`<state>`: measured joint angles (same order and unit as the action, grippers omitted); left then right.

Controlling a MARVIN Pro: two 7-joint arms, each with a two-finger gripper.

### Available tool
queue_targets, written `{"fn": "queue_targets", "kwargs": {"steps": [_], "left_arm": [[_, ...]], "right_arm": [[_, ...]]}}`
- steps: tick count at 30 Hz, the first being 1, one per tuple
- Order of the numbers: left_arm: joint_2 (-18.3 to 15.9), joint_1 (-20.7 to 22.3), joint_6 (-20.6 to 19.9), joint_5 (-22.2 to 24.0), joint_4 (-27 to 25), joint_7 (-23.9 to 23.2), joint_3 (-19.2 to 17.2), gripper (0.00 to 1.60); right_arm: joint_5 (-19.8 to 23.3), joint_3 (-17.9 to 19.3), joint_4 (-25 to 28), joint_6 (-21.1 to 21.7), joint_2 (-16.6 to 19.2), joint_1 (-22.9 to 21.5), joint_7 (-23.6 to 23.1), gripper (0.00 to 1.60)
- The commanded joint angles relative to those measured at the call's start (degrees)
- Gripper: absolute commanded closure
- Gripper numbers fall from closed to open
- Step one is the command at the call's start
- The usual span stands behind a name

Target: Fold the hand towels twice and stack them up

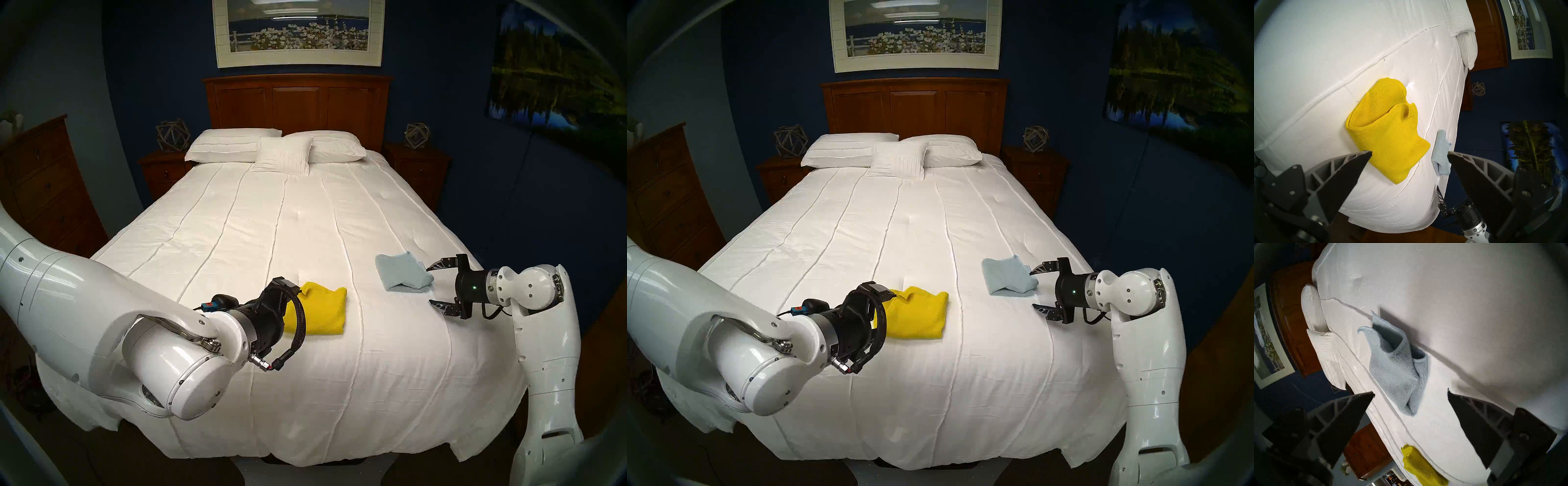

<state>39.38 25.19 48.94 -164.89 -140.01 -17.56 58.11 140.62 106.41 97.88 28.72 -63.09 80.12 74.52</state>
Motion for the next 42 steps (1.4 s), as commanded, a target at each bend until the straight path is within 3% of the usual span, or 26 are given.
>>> {"fn": "queue_targets", "kwargs": {"steps": [1,8,18,23,42], "left_arm": [[-0.02,0.4,0.16,0.07,0.01,-0.18,-0.72,0.0],[0.73,1.1,-0.35,-0.11,0.01,0.07,-0.99,0.0],[1.32,1.45,-0.7,-0.11,0.01,0.34,-1.13,0.0],[1.1,1.43,-0.84,-0.11,0.01,0.38,-0.82,0.0],[0.79,1.11,-0.83,-0.11,0.01,0.3,-0.67,0.0]], "right_arm": [[3.58,0.52,1.39,4.43,4.77,0.54,4.6,0.0],[1.38,-2.71,-1.69,8.17,6.31,1.4,-0.08,0.0],[-4.19,-7.76,-3.13,8.62,7.0,0.18,-5.1,0.0],[-6.21,-8.31,-5.38,8.34,6.34,-1.36,-7.74,0.0],[-5.83,-7.17,-3.69,4.88,4.01,-3.19,-8.6,0.0]]}}
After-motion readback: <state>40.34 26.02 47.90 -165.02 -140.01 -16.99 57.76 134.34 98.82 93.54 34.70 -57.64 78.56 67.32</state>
